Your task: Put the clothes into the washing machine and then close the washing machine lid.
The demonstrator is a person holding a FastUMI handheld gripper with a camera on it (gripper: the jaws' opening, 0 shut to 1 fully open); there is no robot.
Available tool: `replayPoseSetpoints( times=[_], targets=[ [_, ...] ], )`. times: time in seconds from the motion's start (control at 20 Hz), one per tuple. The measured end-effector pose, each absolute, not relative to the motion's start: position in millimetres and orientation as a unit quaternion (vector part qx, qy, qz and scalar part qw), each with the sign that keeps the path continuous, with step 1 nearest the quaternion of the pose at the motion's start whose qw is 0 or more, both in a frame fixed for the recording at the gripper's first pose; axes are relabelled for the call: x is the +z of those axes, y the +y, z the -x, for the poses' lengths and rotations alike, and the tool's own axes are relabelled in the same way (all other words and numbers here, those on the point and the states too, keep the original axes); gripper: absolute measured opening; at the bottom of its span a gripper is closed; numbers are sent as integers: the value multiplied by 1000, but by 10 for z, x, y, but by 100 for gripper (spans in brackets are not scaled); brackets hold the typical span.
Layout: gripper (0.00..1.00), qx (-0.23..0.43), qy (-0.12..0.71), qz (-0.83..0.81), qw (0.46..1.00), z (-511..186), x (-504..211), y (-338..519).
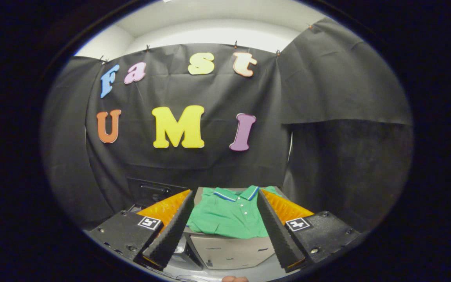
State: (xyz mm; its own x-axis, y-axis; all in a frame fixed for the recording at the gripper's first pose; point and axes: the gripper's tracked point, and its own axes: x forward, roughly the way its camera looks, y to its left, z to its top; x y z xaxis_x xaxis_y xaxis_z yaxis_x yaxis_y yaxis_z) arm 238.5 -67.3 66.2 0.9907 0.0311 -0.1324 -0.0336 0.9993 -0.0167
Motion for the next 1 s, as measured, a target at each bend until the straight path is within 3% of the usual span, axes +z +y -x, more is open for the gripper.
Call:
replayPoseSetpoints(
  times=[0.5, 1.0],
  targets=[
    [100, 13, 226, 8, 974, -3976, -422, -1140],
    [100, 0, 290, 17, 957, -4303, -968, -1221]
  ],
)
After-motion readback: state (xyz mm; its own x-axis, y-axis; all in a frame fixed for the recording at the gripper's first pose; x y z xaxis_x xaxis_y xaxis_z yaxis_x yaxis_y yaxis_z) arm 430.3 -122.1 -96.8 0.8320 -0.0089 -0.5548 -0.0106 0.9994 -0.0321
